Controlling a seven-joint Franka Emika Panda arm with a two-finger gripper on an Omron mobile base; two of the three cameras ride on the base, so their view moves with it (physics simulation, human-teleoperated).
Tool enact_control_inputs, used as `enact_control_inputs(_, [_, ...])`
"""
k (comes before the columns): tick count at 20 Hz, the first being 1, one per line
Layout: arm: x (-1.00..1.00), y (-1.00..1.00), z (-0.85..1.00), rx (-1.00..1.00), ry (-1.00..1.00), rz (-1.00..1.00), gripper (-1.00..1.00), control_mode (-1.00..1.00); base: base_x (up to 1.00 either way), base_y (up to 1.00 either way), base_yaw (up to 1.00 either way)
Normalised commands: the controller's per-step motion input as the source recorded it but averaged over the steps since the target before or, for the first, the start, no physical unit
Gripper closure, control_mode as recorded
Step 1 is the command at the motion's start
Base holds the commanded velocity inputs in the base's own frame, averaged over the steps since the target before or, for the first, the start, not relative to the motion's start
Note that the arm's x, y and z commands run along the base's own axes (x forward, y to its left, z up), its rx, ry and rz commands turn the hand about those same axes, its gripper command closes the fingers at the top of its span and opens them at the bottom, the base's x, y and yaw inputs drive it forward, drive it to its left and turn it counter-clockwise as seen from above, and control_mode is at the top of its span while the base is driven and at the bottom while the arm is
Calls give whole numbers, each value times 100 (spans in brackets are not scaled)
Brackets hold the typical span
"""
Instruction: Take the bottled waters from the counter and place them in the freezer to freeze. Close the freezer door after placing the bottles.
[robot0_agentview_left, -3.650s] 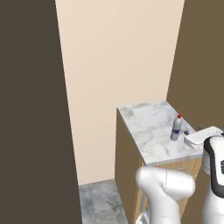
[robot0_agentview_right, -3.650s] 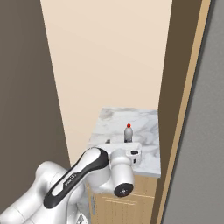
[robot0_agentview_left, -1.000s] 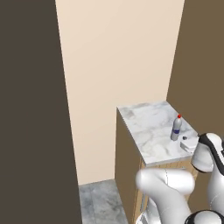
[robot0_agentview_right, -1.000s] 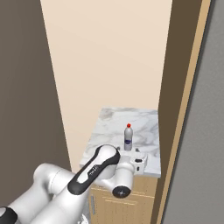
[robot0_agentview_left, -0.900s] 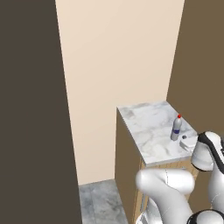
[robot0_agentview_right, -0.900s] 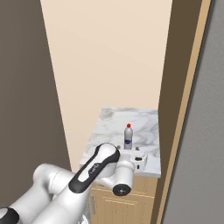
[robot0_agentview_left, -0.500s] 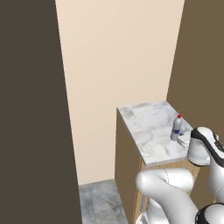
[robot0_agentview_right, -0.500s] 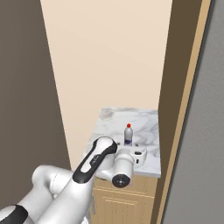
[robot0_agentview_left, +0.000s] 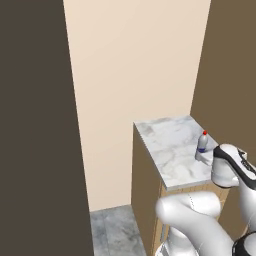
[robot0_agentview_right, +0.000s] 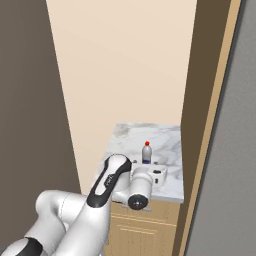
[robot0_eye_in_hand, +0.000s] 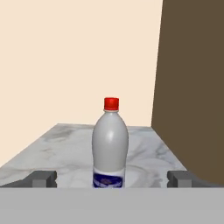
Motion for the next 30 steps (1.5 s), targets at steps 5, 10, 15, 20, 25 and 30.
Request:
enact_control_inputs(5, [5,10,0,0,0,0,-100,-100,0,0,0])
enact_control_inputs(10, [10,5,0,0,0,0,-100,-100,0,0,0])
enact_control_inputs(15, [14,0,0,0,0,0,-100,-100,0,0,0])
enact_control_inputs(20, [25,0,0,0,1,0,-100,-100,0,0,0])
enact_control_inputs(25, [28,0,0,0,1,0,-100,-100,0,0,0])
enact_control_inputs(30, [17,0,0,0,0,0,-100,-100,0,0,0])
